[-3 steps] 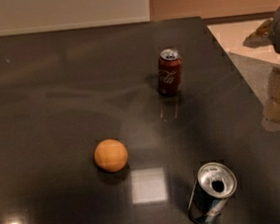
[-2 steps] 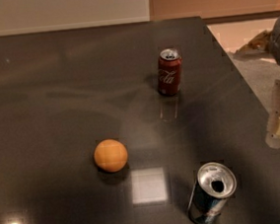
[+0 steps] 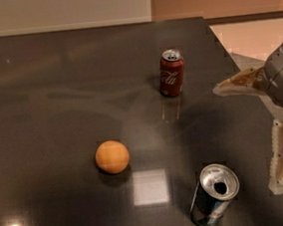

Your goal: Pick redbull can

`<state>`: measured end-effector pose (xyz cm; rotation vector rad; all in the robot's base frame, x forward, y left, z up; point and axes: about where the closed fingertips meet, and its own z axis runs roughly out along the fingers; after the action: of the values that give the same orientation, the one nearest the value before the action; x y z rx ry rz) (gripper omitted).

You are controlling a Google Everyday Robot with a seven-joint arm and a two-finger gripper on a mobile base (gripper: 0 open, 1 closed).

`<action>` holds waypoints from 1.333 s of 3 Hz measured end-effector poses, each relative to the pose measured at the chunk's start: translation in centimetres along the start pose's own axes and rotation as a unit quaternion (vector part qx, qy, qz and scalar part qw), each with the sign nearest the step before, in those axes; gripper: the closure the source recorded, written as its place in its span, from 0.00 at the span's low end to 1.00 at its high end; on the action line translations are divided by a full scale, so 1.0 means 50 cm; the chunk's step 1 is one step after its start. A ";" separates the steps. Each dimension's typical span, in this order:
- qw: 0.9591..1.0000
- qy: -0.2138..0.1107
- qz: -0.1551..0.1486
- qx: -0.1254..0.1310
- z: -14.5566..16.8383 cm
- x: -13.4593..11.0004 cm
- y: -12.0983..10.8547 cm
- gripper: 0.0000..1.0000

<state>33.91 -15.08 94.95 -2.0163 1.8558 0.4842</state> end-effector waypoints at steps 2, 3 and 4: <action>0.998 -0.037 -0.034 -0.025 0.059 -0.017 0.065 0.00; 0.997 -0.057 -0.040 -0.033 0.075 -0.026 0.083 0.00; 0.995 -0.076 -0.040 -0.040 0.090 -0.039 0.102 0.00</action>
Offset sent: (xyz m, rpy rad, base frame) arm -0.0576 0.0229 -0.0367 0.0980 0.0631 0.1403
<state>28.62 -11.62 91.80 -2.0351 1.6828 0.6799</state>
